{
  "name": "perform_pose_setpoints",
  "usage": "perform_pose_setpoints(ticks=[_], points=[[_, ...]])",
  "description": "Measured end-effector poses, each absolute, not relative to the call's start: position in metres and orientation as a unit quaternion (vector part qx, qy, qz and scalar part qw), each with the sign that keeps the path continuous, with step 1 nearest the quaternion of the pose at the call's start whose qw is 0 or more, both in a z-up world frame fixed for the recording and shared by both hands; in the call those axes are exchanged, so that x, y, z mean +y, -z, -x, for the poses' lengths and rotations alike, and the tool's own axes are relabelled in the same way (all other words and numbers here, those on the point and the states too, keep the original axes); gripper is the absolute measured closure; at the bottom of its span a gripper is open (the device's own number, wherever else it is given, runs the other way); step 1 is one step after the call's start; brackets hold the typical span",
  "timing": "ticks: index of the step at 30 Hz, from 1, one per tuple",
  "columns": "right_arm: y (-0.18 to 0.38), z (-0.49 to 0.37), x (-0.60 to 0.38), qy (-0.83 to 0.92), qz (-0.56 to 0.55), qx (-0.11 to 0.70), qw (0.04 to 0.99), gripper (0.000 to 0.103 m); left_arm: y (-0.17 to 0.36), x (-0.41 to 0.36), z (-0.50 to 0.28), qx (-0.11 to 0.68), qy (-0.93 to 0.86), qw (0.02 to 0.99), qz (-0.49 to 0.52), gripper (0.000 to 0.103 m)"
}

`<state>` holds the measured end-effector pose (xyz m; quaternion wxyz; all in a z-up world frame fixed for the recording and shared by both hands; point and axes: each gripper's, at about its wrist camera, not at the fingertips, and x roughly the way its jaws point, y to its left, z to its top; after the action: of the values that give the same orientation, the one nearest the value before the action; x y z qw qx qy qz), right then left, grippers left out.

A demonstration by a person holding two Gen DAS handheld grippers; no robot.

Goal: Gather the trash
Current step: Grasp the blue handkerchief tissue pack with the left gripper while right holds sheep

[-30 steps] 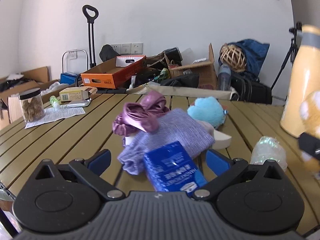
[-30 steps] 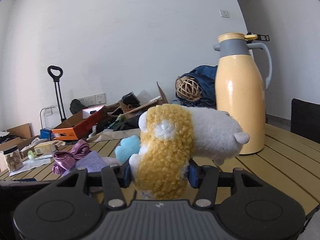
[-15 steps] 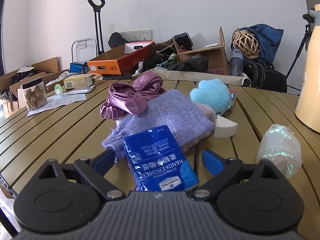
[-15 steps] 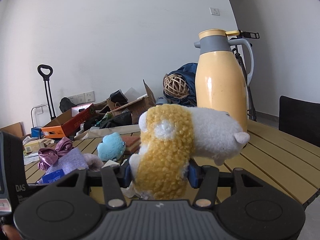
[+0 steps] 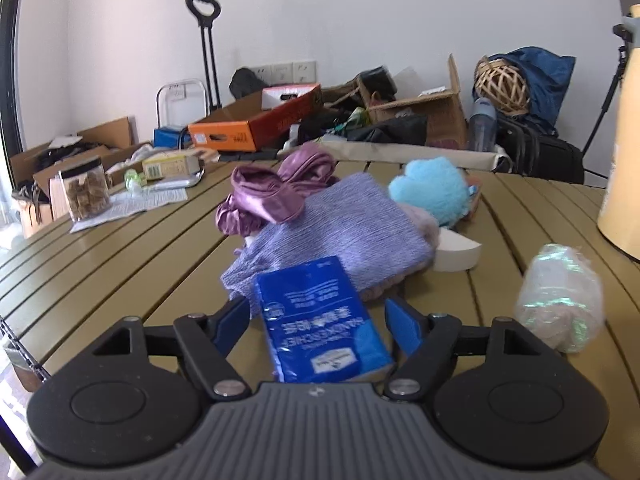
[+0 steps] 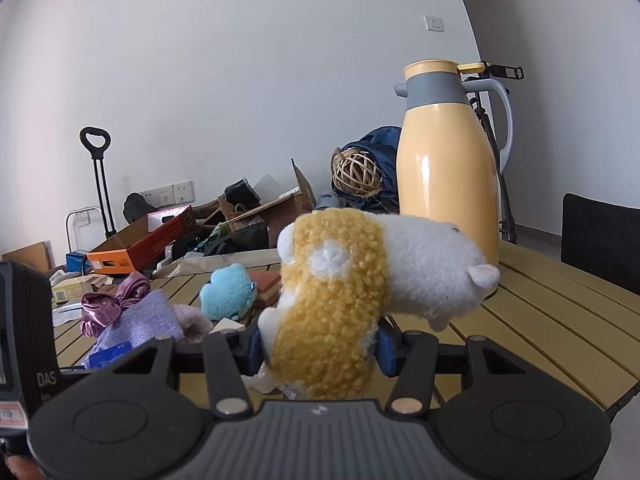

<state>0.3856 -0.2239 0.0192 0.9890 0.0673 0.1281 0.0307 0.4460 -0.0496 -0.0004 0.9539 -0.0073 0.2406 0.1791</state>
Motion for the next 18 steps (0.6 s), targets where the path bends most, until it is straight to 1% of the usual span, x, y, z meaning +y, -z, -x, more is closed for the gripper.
perform_pose_setpoints(ticks=[5,13,15,17,18], points=[[-0.019,-0.385,-0.224,-0.03,-0.067,0.128,0.989,0.052,0.003,-0.063,-0.445,0.244,-0.171,0.955,-0.002,0.026],[-0.019,-0.385,-0.224,-0.031,-0.068,0.127,0.989,0.052,0.011,-0.05,-0.456,0.269,-0.183,0.945,0.017,0.026],[-0.02,-0.384,-0.224,-0.032,-0.068,0.127,0.989,0.052,0.013,-0.047,-0.458,0.275,-0.18,0.944,0.024,0.031],[-0.02,-0.383,-0.224,-0.032,-0.068,0.126,0.989,0.052,0.012,-0.045,-0.456,0.272,-0.181,0.945,0.027,0.033],[-0.021,-0.383,-0.224,-0.032,-0.068,0.125,0.989,0.052,0.011,-0.045,-0.455,0.27,-0.179,0.946,0.026,0.037]])
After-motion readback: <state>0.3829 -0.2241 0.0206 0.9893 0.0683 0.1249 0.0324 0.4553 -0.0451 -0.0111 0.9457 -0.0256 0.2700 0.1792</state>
